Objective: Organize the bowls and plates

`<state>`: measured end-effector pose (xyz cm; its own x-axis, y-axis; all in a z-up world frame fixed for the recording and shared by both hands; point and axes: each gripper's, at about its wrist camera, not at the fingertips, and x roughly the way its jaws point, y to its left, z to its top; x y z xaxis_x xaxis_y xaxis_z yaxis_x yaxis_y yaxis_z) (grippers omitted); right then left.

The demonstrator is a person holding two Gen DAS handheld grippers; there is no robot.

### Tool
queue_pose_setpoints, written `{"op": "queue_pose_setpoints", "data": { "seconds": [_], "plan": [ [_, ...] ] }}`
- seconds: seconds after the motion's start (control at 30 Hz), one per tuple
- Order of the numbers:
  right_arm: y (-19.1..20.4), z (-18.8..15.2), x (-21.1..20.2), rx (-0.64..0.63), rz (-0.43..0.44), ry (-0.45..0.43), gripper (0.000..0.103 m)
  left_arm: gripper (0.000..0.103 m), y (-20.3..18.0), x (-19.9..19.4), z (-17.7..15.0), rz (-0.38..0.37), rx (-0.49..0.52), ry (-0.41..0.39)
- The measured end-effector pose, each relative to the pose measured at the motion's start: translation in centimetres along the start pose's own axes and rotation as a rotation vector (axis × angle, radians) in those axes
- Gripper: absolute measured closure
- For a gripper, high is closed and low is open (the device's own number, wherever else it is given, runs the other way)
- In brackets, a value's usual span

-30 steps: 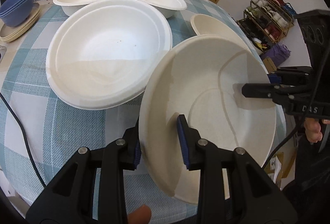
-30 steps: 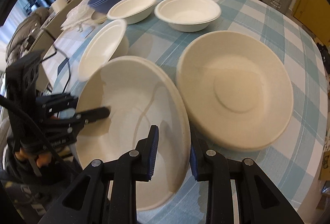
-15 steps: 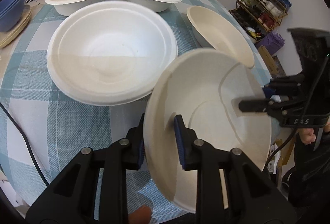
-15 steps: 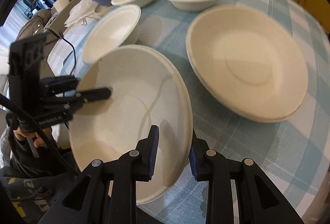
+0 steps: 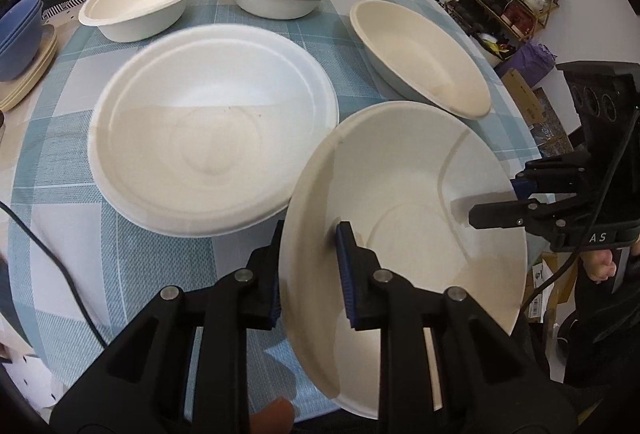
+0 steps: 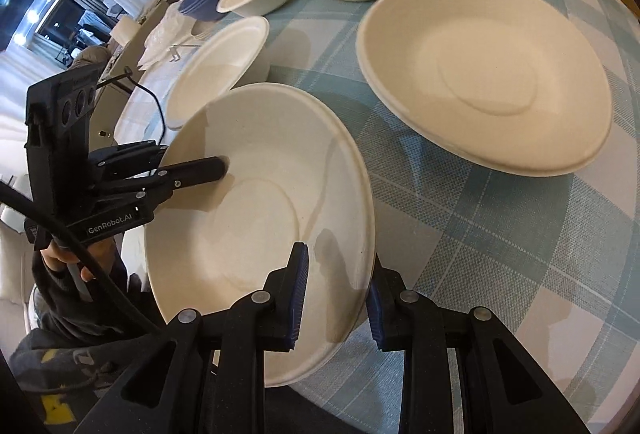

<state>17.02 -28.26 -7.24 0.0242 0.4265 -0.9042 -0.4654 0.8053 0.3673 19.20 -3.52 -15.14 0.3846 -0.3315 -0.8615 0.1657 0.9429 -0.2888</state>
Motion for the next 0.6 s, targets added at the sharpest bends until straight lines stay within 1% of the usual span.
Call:
{"op": "queue_pose_setpoints", "data": {
  "seconds": [0.1, 0.23, 0.33, 0.43, 0.53, 0.6],
  "plan": [
    [0.0, 0.5, -1.4, -0.016, -0.018, -0.017, 0.075, 0.083, -0.3, 0.1, 1.0, -0.021, 0.008, 0.0],
    [0.0, 3.4, -2.5, -0.028, -0.088, -0.029, 0.075, 0.082, -0.1, 0.5, 2.6, -0.02, -0.036, -0.032],
    [-0.3, 5.0, -2.7, -0.029, -0.103, -0.029, 0.075, 0.082, 0.3, 0.7, 3.5, -0.015, -0.055, -0.052],
    [0.0, 6.1, -3.2, -0.058, -0.121, -0.048, 0.075, 0.082, 1.0, 0.6, 4.1, -0.026, -0.075, -0.077],
    [0.6, 6.5, -4.5, -0.079, -0.131, -0.091, 0.075, 0.082, 1.0, -0.5, 4.8, -0.016, -0.07, -0.124],
    [0.8, 6.7, -5.7, -0.089, -0.129, -0.125, 0.075, 0.083, 1.1, -1.5, 5.2, -0.026, -0.07, -0.149]
  ]
}}
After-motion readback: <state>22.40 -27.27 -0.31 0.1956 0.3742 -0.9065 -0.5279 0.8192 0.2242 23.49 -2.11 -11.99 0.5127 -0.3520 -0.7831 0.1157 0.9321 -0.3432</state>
